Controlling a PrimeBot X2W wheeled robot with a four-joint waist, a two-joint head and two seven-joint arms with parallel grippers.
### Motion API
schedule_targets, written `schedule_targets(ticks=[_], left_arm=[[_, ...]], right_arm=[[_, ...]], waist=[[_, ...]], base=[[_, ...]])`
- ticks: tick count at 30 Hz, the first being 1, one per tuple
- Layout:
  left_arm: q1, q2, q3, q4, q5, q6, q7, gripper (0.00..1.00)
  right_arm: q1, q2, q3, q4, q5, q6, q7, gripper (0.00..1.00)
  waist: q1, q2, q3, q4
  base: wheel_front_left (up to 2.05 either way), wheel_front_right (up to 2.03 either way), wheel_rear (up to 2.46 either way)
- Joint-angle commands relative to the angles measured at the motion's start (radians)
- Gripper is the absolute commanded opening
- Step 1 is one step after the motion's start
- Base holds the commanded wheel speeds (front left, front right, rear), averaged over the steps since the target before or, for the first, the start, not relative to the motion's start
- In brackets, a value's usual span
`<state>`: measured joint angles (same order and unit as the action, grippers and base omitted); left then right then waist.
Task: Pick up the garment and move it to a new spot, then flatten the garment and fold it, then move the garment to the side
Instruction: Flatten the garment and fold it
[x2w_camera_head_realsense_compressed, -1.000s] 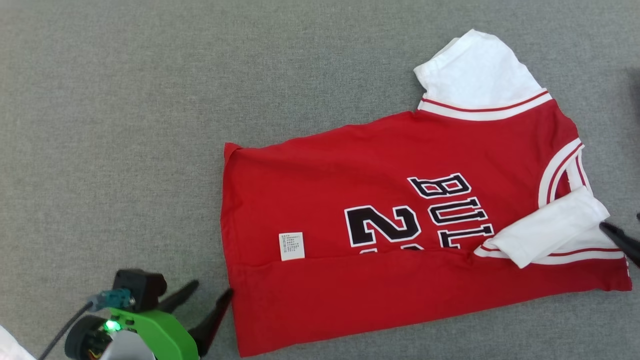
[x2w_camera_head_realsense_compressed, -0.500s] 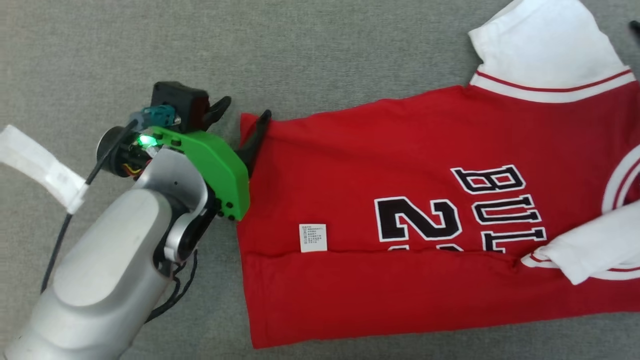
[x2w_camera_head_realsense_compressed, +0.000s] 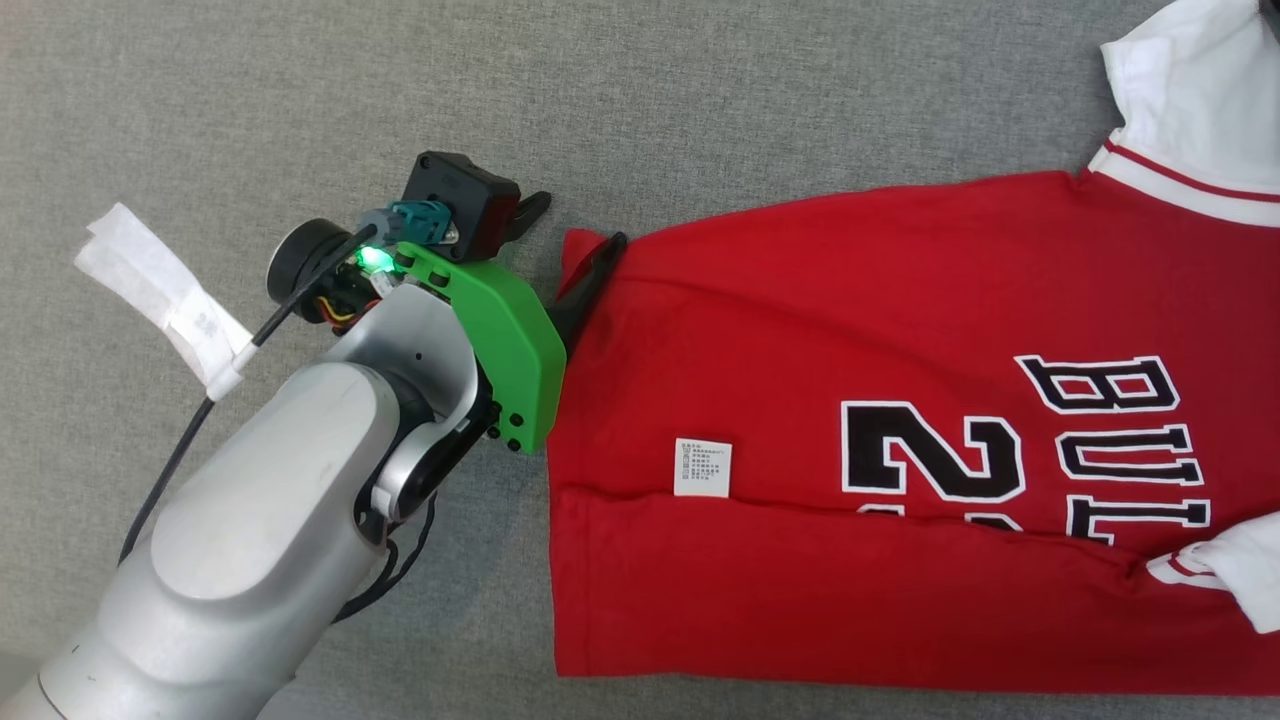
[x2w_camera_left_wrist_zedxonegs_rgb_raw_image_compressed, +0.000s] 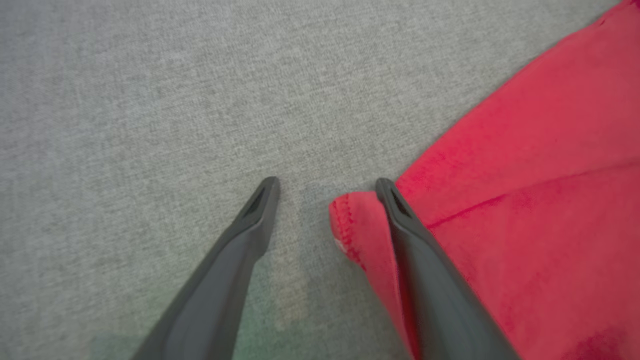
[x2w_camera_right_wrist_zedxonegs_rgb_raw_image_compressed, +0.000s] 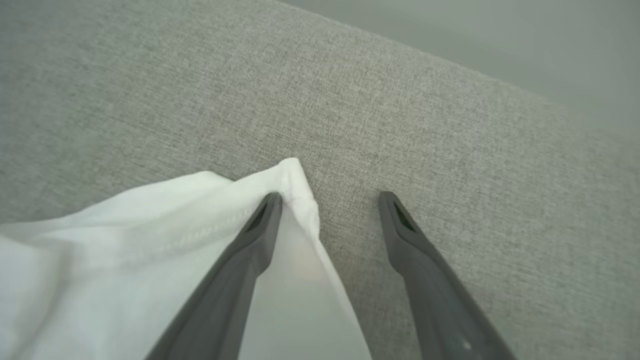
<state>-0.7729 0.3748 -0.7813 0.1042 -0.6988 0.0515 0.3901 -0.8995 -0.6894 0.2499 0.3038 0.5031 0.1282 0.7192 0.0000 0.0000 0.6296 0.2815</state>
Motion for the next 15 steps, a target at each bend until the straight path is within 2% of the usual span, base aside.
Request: schedule_targets(ticks=[1, 2, 3, 4, 5, 10, 15], left_arm=[[0.021, 0.012, -0.008, 0.004, -0.013, -0.002, 0.017, 1.0], [0.023, 0.021, -0.011, -0.002, -0.012, -0.001, 0.025, 1.0], [0.025, 0.022, -0.01, -0.004, -0.014, 0.001, 0.028, 0.71], [0.029, 0.019, -0.01, -0.006, -0.026, -0.001, 0.035, 0.0], [0.032, 0.02, -0.013, -0.008, -0.03, -0.012, 0.038, 0.0], [0.031, 0.028, -0.012, -0.002, -0.054, -0.028, 0.054, 0.0], [0.026, 0.043, 0.045, -0.013, -0.081, -0.007, 0.013, 0.0]], right_arm=[[0.023, 0.029, 0.038, 0.027, 0.02, 0.005, 0.005, 1.0], [0.018, 0.028, 0.053, 0.029, 0.03, 0.006, 0.008, 1.0], [0.017, 0.03, 0.064, 0.029, 0.045, 0.006, 0.008, 0.73], [0.012, 0.036, 0.068, 0.031, 0.065, 0.006, 0.002, 0.19], [0.011, 0.039, 0.08, 0.028, 0.09, 0.006, 0.004, 0.0], [-0.035, 0.023, 0.082, 0.004, 0.149, 0.004, -0.075, 0.0], [-0.067, -0.012, 0.055, -0.011, 0.193, 0.002, -0.162, 0.0]], waist=[[0.0, 0.0, 0.003, 0.001], [0.0, 0.0, 0.004, 0.0], [0.0, 0.0, 0.005, -0.001], [0.0, 0.0, 0.007, -0.004], [0.0, 0.0, 0.008, -0.007], [0.0, 0.0, 0.009, -0.029], [0.0, 0.0, -0.006, -0.057]], base=[[0.0, 0.0, 0.0], [0.0, 0.0, 0.0], [0.0, 0.0, 0.0], [0.0, 0.0, 0.0], [0.0, 0.0, 0.0], [0.0, 0.0, 0.0], [0.0, 0.0, 0.0]])
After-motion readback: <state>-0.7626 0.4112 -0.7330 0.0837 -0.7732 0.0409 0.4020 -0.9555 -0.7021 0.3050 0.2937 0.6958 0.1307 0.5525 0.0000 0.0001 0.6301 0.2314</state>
